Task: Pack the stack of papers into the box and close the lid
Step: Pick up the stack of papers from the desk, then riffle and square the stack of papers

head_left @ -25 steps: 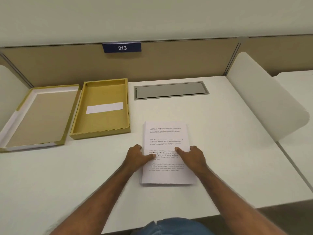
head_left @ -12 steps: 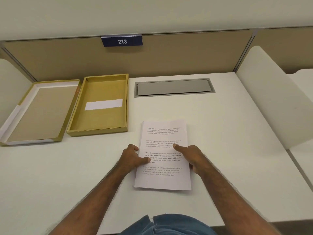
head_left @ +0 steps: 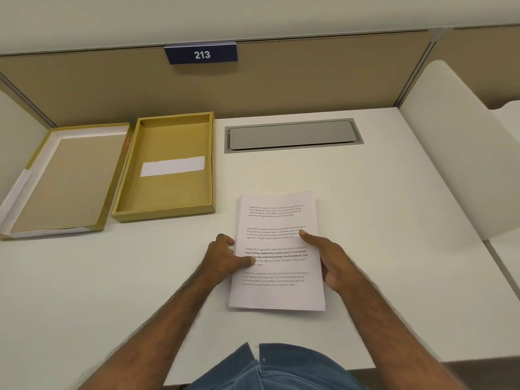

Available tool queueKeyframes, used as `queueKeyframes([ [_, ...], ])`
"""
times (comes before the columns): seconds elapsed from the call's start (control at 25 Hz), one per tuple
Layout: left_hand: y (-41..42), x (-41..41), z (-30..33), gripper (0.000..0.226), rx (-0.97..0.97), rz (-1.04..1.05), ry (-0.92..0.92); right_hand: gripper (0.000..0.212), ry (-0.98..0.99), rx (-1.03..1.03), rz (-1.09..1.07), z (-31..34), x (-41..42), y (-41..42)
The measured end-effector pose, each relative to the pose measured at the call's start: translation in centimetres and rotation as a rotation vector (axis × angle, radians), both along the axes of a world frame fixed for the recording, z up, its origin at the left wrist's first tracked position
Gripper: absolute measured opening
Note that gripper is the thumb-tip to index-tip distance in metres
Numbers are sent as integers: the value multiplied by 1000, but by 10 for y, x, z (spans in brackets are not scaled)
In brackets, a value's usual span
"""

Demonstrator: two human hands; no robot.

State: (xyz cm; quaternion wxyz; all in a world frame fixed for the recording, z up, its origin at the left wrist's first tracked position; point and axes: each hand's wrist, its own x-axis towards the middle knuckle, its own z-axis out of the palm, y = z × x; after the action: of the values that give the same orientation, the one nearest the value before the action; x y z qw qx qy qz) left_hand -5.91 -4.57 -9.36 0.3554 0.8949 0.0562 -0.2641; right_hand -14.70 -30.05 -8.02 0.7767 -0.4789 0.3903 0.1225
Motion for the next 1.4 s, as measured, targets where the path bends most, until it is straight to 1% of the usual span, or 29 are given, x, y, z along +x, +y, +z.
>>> queueKeyframes([
  [0.16, 1, 1, 0, 77, 0, -22, 2, 37, -5, 35, 76, 1, 3, 7],
  [0.28, 2, 2, -1, 77, -19, -13, -7, 38, -41, -21, 94, -4, 4, 6],
  [0.36, 2, 2, 0, 68, -27, 20, -22, 41, -68, -83, 90, -4, 6, 6],
  [0.44, 1, 4, 3, 54, -58, 58, -23, 43, -105, -129, 92, -2, 6, 10],
  [0.56, -3, 10, 22, 60, -212, 65, -94, 43, -253, -178, 146, 5, 3, 9],
  [0.64, -5, 16, 38, 47, -471, 111, -93, 44, -396, -203, 198, 16, 3, 5],
  [0.68, -4, 20, 45, 47, -601, 119, -101, 46, -466, -223, 228, 23, 3, 3],
  [0.72, -4, 24, 52, 50, -689, 130, -139, 49, -525, -261, 252, 31, 5, 1],
  [0.8, -5, 30, 67, 53, -764, 146, -280, 50, -626, -357, 257, 41, 9, -5],
  [0.84, -6, 32, 74, 51, -784, 147, -347, 47, -669, -400, 242, 42, 12, -7],
  [0.92, -6, 32, 77, 46, -833, 114, -424, 47, -713, -468, 189, 37, 14, -8],
  [0.96, -5, 30, 75, 50, -838, 73, -451, 48, -709, -489, 173, 31, 13, -6],
  [1.04, -4, 24, 67, 69, -807, 12, -478, 50, -659, -550, 184, 15, 7, 0],
  [1.08, -4, 19, 62, 74, -791, -11, -474, 52, -626, -597, 191, 9, 3, 4],
  [1.16, -2, 10, 54, 68, -753, -36, -476, 59, -605, -673, 169, 1, -2, 9],
  [1.24, -1, 10, 52, 61, -713, 5, -469, 68, -615, -687, 79, 2, 2, 13],
  [1.32, -2, 14, 52, 49, -685, 16, -453, 67, -632, -672, 16, 8, 8, 19],
  [1.4, -3, 18, 54, 47, -722, 20, -415, 62, -639, -642, -9, 15, 13, 22],
])
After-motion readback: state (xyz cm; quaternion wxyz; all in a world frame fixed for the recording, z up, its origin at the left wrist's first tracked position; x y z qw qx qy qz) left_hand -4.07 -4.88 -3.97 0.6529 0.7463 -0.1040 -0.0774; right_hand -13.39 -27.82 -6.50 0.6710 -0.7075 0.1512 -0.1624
